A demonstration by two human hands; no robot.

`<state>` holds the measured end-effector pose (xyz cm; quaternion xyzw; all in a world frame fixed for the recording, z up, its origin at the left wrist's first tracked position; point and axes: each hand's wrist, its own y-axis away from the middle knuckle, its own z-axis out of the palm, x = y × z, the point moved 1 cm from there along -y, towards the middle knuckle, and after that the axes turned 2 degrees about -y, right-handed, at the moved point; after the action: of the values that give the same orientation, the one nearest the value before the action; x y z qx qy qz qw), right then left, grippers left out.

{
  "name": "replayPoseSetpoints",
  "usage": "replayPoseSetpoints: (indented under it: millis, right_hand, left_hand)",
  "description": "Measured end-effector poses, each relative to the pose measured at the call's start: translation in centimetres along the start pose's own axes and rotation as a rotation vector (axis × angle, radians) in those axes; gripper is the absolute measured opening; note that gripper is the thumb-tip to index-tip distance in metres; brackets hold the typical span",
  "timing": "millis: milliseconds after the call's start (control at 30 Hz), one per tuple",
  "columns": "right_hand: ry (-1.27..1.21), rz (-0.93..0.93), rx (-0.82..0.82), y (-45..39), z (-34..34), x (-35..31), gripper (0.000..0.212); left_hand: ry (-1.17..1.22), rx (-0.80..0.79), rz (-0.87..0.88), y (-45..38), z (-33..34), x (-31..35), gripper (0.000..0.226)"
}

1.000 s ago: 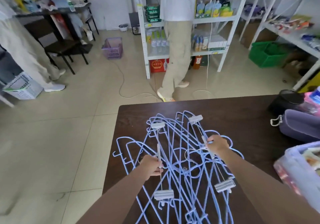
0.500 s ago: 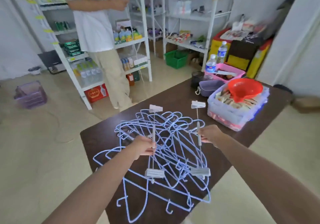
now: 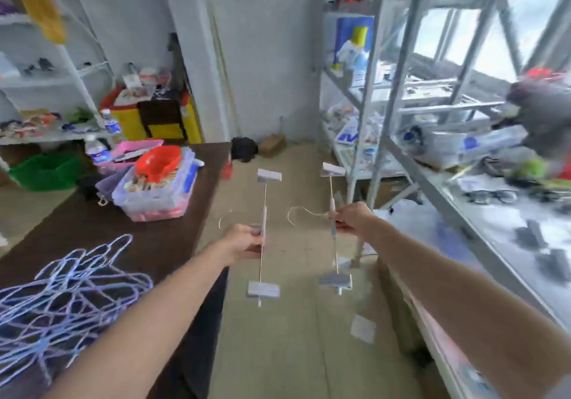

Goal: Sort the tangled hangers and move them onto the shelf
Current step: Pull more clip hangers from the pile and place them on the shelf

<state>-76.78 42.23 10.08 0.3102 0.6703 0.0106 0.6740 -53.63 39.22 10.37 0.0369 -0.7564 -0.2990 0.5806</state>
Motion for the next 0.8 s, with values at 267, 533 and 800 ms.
replayPoseSetpoints:
  millis: [267,533,800]
  right_hand:
    - [-0.230,-0.065,0.366,8.5,-28.8,3.5,0.024]
    - [-0.334,-0.056,0.670,16.4,-43.8,9.4,0.018]
    - [-0.419,-0.002,0.832,18.3,-48.3,12.7,0.034]
  left_hand:
    - [-0.193,-0.442,0.153,-0.9,30.1,5.5,0.024]
    - [-0.428,-0.787,0.179,2.6,49.0,5.4,0.018]
    - [-0.598,-0.937,0.238,3.7,57.5,5.1,0.019]
